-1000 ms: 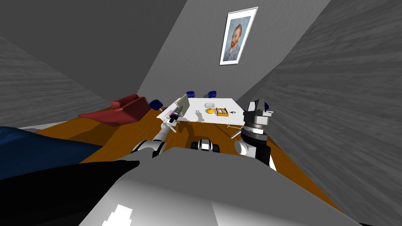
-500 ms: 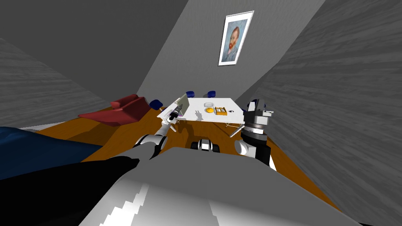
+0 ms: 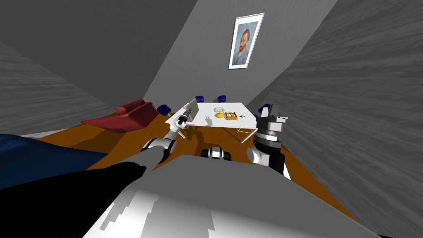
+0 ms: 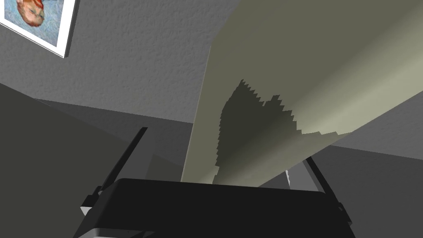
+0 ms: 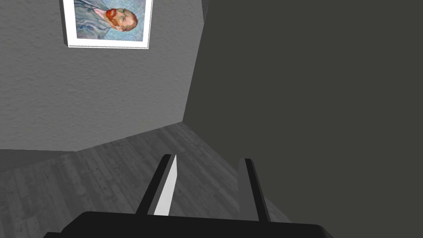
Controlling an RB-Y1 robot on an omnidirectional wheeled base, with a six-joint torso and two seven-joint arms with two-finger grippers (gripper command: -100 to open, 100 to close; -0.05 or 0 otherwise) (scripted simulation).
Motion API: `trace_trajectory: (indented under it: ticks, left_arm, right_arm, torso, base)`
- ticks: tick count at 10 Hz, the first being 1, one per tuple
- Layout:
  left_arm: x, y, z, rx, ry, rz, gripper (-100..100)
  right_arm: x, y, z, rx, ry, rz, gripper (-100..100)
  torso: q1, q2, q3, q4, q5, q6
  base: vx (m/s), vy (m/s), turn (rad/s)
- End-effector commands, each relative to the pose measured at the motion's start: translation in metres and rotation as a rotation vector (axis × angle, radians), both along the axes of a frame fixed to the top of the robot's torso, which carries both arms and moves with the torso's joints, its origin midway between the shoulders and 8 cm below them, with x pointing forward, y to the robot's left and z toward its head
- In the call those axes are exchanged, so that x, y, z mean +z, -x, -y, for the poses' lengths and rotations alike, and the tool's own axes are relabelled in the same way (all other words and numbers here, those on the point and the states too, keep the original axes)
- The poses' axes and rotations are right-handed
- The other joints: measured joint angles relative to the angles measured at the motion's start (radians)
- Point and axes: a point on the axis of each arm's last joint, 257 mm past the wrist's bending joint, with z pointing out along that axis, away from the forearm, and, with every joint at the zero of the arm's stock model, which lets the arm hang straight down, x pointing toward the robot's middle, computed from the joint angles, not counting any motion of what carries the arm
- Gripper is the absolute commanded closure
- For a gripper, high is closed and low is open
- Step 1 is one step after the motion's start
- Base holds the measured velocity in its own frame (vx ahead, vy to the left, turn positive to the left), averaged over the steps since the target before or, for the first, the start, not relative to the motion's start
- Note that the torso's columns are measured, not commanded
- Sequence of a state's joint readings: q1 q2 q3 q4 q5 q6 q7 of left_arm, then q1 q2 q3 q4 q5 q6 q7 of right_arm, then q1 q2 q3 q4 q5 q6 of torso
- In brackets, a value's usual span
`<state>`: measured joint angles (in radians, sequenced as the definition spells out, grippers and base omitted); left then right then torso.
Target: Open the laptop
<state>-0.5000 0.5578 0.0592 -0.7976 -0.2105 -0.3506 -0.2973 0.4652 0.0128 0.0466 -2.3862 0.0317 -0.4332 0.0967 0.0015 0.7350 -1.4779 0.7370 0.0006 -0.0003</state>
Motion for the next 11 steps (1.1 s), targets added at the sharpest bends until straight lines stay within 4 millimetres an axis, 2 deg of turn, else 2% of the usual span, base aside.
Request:
trace_trajectory:
  ticks: [1, 3, 4, 6, 7, 9, 11]
  left_arm:
    - [0.014, -0.009, -0.006, 0.002, -0.001, 0.022, -100]
    - [0.014, -0.018, -0.011, 0.021, 0.012, 0.006, -100]
    - [0.005, -0.016, -0.015, 0.03, 0.016, -0.011, -100]
    - [0.006, -0.016, -0.014, 0.029, 0.015, -0.009, -100]
    - [-0.015, -0.007, -0.011, 0.031, 0.018, -0.041, 100]
    - [-0.023, 0.003, -0.011, 0.024, 0.01, -0.043, 100]
    - [-0.01, 0.0, -0.004, 0.011, 0.005, -0.018, 100]
  right_arm:
    - [0.0, 0.0, 0.0, 0.0, 0.0, 0.0, 0]
    - [0.0, 0.0, 0.0, 0.0, 0.0, 0.0, 0]
    - [0.0, 0.0, 0.0, 0.0, 0.0, 0.0, 0]
    - [0.0, 0.0, 0.0, 0.0, 0.0, 0.0, 0]
    - [0.0, 0.0, 0.0, 0.0, 0.0, 0.0, 0]
    - [0.0, 0.0, 0.0, 0.0, 0.0, 0.0, 0]
    - [0.0, 0.0, 0.0, 0.0, 0.0, 0.0, 0]
  torso:
    - [0.0, 0.001, 0.0, 0.0, 0.0, 0.0]
    - [-0.004, 0.007, 0.005, 0.002, -0.001, 0.0]
    - [-0.002, 0.004, 0.003, 0.002, -0.001, 0.0]
    - [0.0, -0.001, 0.0, 0.0, 0.0, 0.0]
    - [-0.001, 0.001, 0.0, 0.0, 0.0, 0.0]
    - [0.002, -0.003, -0.002, -0.003, 0.003, 0.002]
    - [0.002, -0.002, -0.001, -0.004, 0.004, 0.003]
  base:
    - [-0.079, -0.025, -0.048]
    - [-0.079, -0.027, -0.024]
    - [-0.017, -0.004, 0.004]
    - [0.0, 0.0, 0.0]
    - [0.105, 0.049, 0.059]
    - [0.081, 0.017, 0.024]
    - [0.002, 0.004, 0.005]
